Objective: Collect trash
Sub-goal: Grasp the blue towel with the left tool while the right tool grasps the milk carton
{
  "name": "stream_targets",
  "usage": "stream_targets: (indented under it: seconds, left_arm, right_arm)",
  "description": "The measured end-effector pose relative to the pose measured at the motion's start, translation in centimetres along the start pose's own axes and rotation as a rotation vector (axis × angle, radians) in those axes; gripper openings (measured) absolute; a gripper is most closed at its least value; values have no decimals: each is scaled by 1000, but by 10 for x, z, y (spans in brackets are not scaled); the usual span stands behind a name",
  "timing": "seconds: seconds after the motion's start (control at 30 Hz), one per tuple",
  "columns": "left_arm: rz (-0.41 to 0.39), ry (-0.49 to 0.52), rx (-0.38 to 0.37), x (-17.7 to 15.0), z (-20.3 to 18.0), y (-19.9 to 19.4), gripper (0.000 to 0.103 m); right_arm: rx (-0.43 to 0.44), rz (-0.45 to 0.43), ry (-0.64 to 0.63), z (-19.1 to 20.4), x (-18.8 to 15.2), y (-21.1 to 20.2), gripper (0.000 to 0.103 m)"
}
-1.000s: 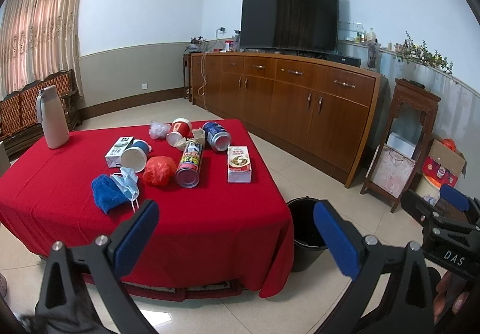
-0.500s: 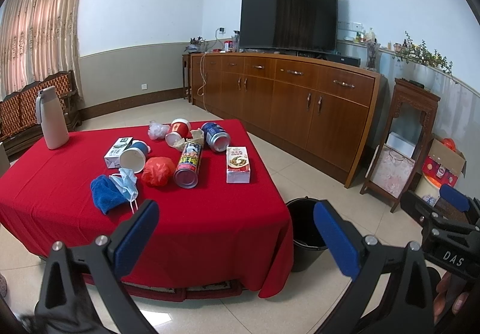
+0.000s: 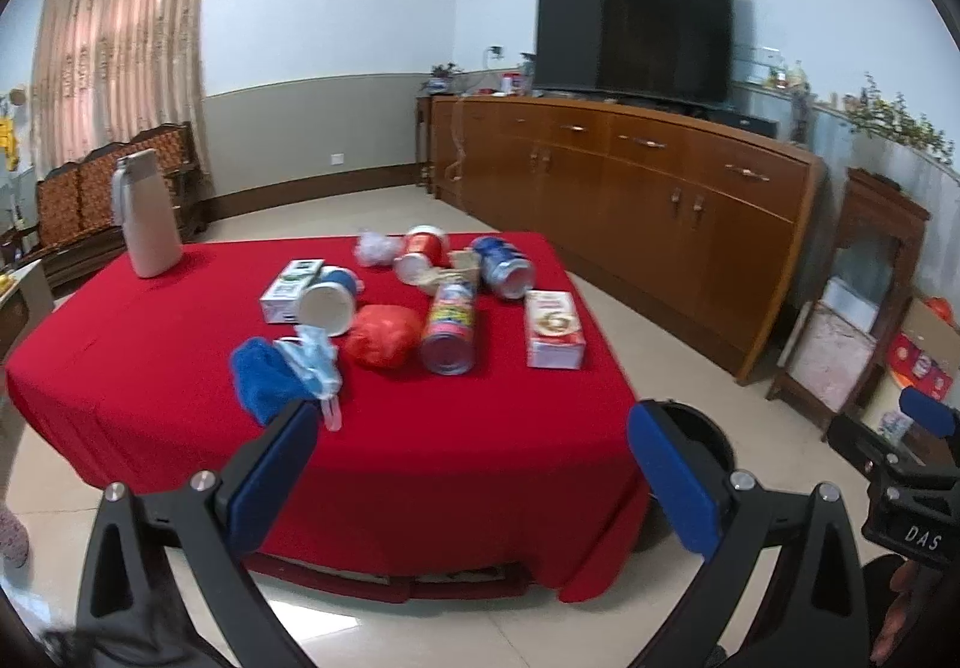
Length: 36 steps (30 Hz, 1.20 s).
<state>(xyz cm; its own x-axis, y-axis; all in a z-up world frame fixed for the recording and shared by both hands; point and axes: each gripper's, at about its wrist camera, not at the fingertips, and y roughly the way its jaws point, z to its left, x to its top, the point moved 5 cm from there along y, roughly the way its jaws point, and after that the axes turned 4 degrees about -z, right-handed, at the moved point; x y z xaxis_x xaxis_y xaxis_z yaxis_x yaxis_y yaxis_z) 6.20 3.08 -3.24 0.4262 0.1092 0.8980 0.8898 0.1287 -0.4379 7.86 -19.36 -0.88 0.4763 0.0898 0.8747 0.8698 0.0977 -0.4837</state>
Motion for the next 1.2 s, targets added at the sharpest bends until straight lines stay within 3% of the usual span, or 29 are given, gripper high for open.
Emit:
stream_targets:
  seconds: [0.3,0.5,0.6,0.83,0.97,1.2]
  left_arm:
    - [63,-85,88,-11,69,37,103]
    - [133,-163,114,-26,111,63,103]
    - [138,-166,168,-31,128,73,103]
    - [176,-245,207,-40,166,108,86]
    - [198,-269,204,-43,176,131,83]
    - [219,-267,208,-43,188,165,74]
  right_arm:
    - [65,1,-47,44,12,50,103]
    - [102,69,-56,72,19,89,103]
    - [112,87,-53,84,22,107,103]
    - [132,107,-109,120,28,146,103]
    - [134,118,-117,132,30,170,103]
    - [120,165,-118,140,32,228,94]
